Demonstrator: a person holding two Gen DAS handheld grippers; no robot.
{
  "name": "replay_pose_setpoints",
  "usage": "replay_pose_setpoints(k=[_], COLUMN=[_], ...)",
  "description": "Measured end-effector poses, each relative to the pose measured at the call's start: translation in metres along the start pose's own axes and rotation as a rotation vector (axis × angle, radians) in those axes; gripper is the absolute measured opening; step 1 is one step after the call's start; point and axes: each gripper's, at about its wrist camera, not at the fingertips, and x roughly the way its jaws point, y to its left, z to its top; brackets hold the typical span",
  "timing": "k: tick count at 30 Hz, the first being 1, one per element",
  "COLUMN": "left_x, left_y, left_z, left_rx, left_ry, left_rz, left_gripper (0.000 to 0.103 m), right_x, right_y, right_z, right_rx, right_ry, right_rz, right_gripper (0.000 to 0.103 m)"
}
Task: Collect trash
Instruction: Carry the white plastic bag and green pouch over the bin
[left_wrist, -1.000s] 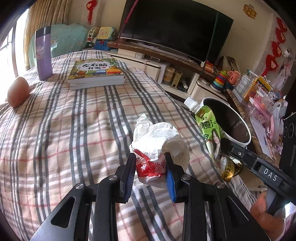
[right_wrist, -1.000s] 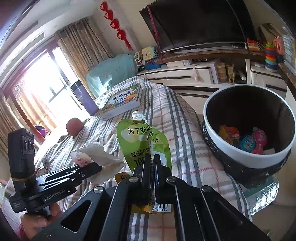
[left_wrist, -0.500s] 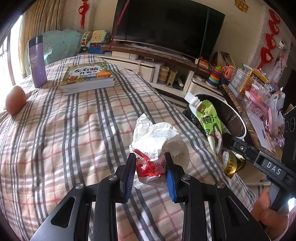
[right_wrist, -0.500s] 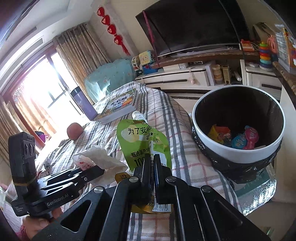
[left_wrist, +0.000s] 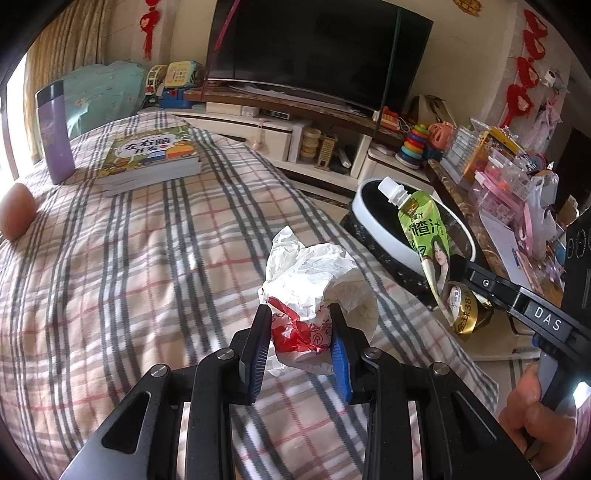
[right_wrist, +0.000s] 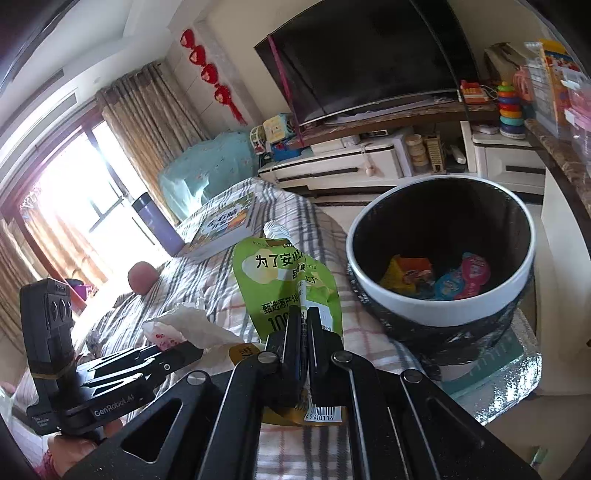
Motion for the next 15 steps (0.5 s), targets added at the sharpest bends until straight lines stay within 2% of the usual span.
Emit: replay_pose_setpoints(k=[15], left_x=[0.013], left_y=[-0.033], left_z=[0.022], left_rx=[0.085], left_ry=[-0.009], left_rz=[-0.055], left_gripper=[0.029], right_x=[-0.022], right_y=[-0.033], right_z=[0.008], right_rx=[0.054], right_ry=[-0.047], right_rz=[-0.051], right_gripper=[0.003])
